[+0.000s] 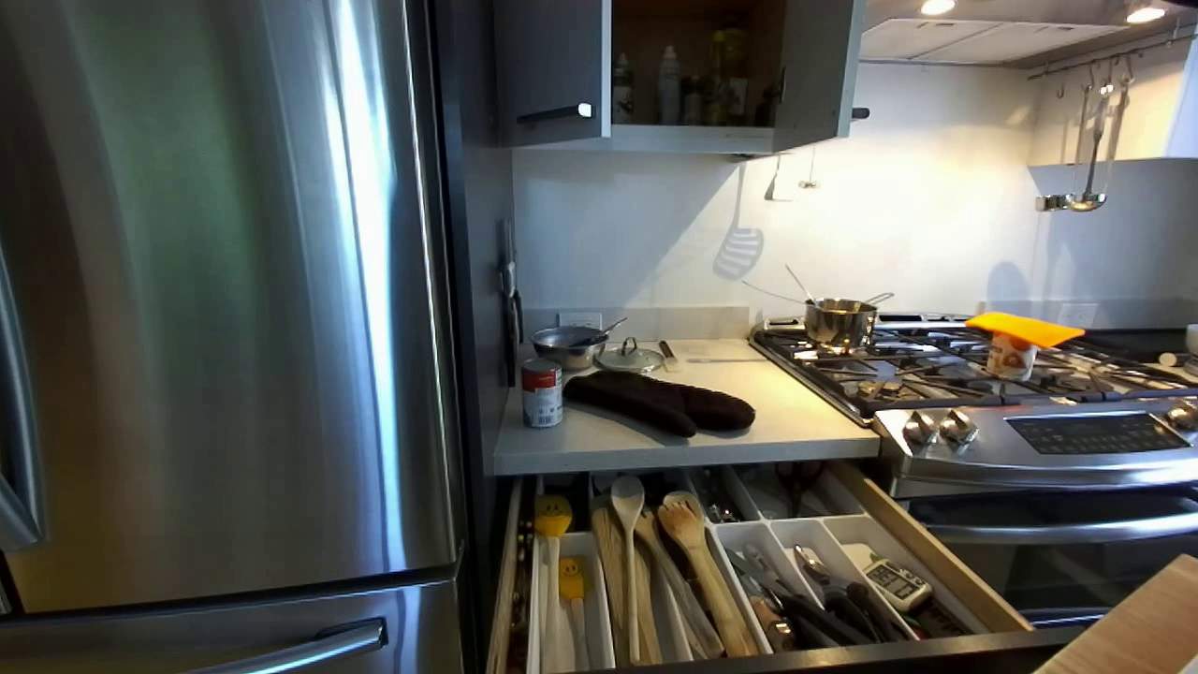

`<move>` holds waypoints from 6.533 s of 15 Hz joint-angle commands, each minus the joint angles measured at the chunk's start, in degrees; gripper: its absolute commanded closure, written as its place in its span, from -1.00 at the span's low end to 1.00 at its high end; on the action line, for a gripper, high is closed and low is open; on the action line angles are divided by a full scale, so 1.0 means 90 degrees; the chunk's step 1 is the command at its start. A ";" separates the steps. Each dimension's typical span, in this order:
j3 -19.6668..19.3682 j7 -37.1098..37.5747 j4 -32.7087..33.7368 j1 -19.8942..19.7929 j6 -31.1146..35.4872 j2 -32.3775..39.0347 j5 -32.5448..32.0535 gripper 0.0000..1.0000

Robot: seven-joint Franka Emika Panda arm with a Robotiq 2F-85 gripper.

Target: Open the cabinet's right door completely

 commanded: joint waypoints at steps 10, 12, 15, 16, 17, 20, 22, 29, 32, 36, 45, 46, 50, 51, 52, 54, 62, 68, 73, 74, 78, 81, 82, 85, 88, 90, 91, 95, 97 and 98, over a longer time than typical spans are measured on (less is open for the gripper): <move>0.1165 0.3441 -0.0159 -0.1465 0.1253 0.0654 -0.3670 -1.00; 0.1166 0.3723 -0.0091 -0.1391 0.1188 0.0800 -0.4007 -1.00; 0.1122 0.4045 0.0025 -0.1284 0.1119 0.1015 -0.4399 -1.00; 0.1108 0.4166 0.0077 -0.1282 0.1084 0.1087 -0.4534 -1.00; 0.1087 0.4275 0.0112 -0.1269 0.1061 0.1146 -0.4652 -1.00; 0.0945 0.4536 0.0245 -0.1150 0.0912 0.1328 -0.4923 -1.00; 0.0844 0.4690 0.0311 -0.1081 0.0843 0.1417 -0.5062 -1.00; 0.0392 0.4927 0.0539 -0.0739 0.0542 0.1613 -0.5347 -1.00; 0.0264 0.4942 0.0586 -0.0598 0.0490 0.1660 -0.5400 -1.00; 0.0154 0.4955 0.0649 -0.0478 0.0458 0.1726 -0.5464 -1.00; -0.0033 0.5262 0.0689 -0.0412 0.0262 0.1774 -0.5700 -1.00; -0.0052 0.5277 0.0695 -0.0406 0.0244 0.1783 -0.5716 -1.00; -0.0106 0.5352 0.0734 -0.0358 0.0200 0.1830 -0.5785 -1.00; -0.0113 0.5357 0.0745 -0.0346 0.0194 0.1841 -0.5804 -1.00; -0.0132 0.5281 0.0743 -0.0305 0.0209 0.1844 -0.5777 -1.00; -0.0260 0.4616 0.0667 -0.0020 0.0330 0.1777 -0.5412 -1.00; -0.0355 0.1455 0.0905 0.0567 -0.1359 0.1453 -0.3776 -1.00; -0.0503 -0.0501 0.1067 0.0946 -0.2375 0.1255 -0.2679 -1.00; -0.0551 -0.1713 0.1081 0.1340 -0.3066 0.1145 -0.1790 -1.00; -0.0546 -0.1891 0.1059 0.1417 -0.3205 0.1161 -0.1647 -1.00; -0.0437 -0.2158 0.0836 0.1584 -0.3499 0.1379 -0.1446 -1.00; -0.0396 -0.1969 0.0449 0.1587 -0.3161 0.1589 -0.1522 -1.00; -0.0398 -0.1948 0.0329 0.1582 -0.3095 0.1665 -0.1512 -1.00; -0.0408 -0.1831 -0.0093 0.1569 -0.2747 0.1851 -0.1469 -1.00; -0.0432 -0.1751 -0.0563 0.1576 -0.2265 0.1962 -0.1361 -1.00; -0.0469 -0.1695 -0.0923 0.1573 -0.1832 0.2008 -0.1214 -1.00; -0.0481 -0.1655 -0.1088 0.1572 -0.1621 0.2023 -0.1125 -1.00; -0.0543 -0.1731 -0.1771 0.1584 -0.0659 0.2069 -0.0671 -1.00; -0.0579 -0.1873 -0.2080 0.1587 -0.0251 0.2041 -0.0538 -1.00; -0.0591 -0.1902 -0.2201 0.1578 -0.0097 0.2018 -0.0516 -1.00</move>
